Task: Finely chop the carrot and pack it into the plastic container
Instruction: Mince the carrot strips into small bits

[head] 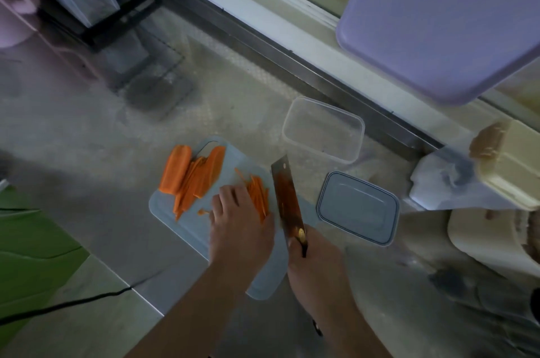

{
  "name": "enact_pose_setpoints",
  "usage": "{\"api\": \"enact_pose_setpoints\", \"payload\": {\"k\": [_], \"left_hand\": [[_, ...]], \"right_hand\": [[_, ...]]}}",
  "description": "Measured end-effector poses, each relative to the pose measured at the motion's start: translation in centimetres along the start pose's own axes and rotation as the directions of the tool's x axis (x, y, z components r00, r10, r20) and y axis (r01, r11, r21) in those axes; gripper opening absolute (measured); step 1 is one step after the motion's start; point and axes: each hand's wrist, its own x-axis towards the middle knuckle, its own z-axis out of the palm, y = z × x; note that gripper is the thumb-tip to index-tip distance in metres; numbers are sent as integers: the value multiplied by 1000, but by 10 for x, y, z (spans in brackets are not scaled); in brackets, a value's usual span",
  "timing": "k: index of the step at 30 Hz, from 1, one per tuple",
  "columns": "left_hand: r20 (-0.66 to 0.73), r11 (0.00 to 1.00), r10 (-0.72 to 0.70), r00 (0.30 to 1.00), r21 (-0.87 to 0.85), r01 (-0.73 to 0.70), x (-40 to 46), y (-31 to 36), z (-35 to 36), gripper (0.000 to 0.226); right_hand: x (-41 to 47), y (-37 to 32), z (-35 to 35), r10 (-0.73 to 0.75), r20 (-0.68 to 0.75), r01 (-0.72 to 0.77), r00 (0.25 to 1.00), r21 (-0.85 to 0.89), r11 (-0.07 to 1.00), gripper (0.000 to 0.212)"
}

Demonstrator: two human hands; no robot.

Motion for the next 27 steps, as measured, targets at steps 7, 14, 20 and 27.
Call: {"api": "enact_pose_setpoints", "payload": {"k": [7,14,20,27], "left_hand": [[75,986,165,983,-35,-163,2,-28,-9,51],[81,941,336,938,-64,-332,19,-68,-20,52],[50,906,413,909,-127,-404,16,-77,-8,55],[-45,888,446,894,-106,-448,20,-75,7,42]], "right_hand": [[0,3,-3,-17,-31,17,999,25,1000,19],[2,4,-1,-17,-55,18,998,9,1000,19],[0,-4,11,-56,-72,50,996,-81,995,21],[-9,-13,21,-79,-53,70,995,-146,987,18]]}}
